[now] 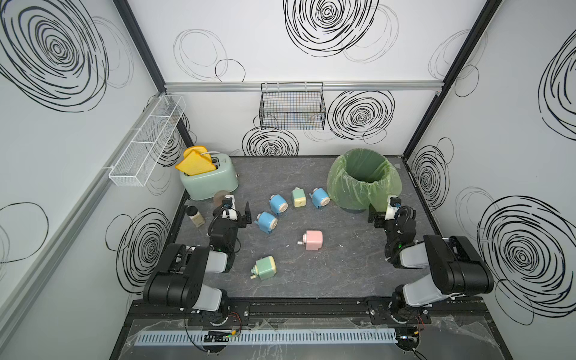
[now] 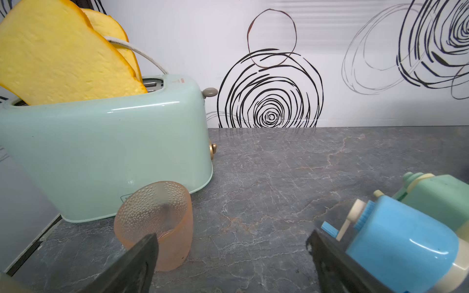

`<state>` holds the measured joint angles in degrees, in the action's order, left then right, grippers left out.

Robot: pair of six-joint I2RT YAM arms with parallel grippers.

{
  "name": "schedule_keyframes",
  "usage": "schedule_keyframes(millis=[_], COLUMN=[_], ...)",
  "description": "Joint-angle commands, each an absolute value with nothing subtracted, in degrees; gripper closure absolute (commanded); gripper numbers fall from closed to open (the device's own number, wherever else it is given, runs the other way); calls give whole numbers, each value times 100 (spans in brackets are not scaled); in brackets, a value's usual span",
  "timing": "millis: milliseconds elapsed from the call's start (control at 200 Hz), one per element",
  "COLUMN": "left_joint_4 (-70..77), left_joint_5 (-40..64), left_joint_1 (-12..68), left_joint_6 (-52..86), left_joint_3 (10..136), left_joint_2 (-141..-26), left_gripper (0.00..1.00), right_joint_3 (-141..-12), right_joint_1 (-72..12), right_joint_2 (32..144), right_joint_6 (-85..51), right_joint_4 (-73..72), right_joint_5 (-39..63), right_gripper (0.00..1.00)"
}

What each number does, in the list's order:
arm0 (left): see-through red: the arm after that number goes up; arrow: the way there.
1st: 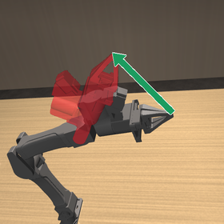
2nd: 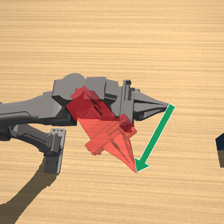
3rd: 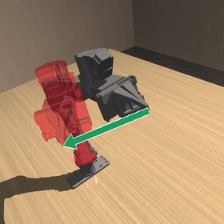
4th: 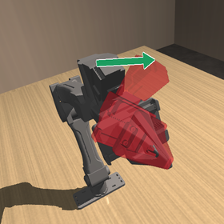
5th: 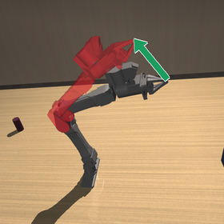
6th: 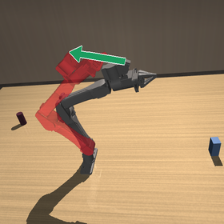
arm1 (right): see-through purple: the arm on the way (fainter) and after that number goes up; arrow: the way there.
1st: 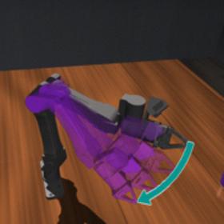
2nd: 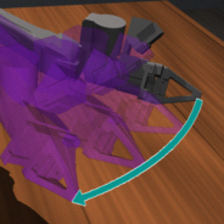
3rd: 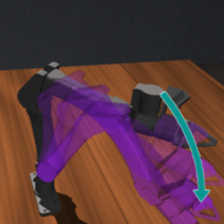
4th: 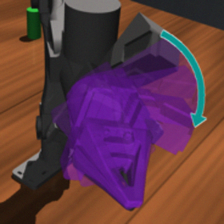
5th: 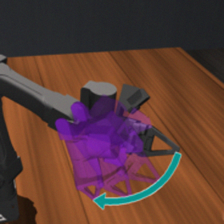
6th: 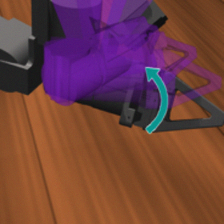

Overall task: Take out the pencil sharpener tray and clean the shavings
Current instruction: Pick up the pencil sharpener from the center of the board.

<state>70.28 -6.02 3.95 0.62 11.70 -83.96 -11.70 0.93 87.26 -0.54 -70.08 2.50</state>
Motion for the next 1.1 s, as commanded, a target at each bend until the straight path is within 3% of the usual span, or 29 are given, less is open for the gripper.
schedule_keyframes(millis=[0,820,1016,1096], left_joint_4=[7253,7275,7107,6266], left_joint_5=[-558,-662,-1476,-2366], left_joint_1=[325,381,540,807], left_joint_6=[49,19,136,109], left_joint_3=[1222,1213,1263,1612], left_joint_2=[-8384,-8377,-8214,-7970], left_gripper=[3,3,3,3], right_joint_3=[-1269,-1221,-1214,-1221], right_joint_1=[89,9,9,11], right_joint_2=[8675,8650,8652,8657], right_joint_6=[35,93,88,81], right_joint_4=[-7049,-7128,-7128,-7120], right_joint_5=[358,232,231,239], right_gripper=[1,1,1,1])
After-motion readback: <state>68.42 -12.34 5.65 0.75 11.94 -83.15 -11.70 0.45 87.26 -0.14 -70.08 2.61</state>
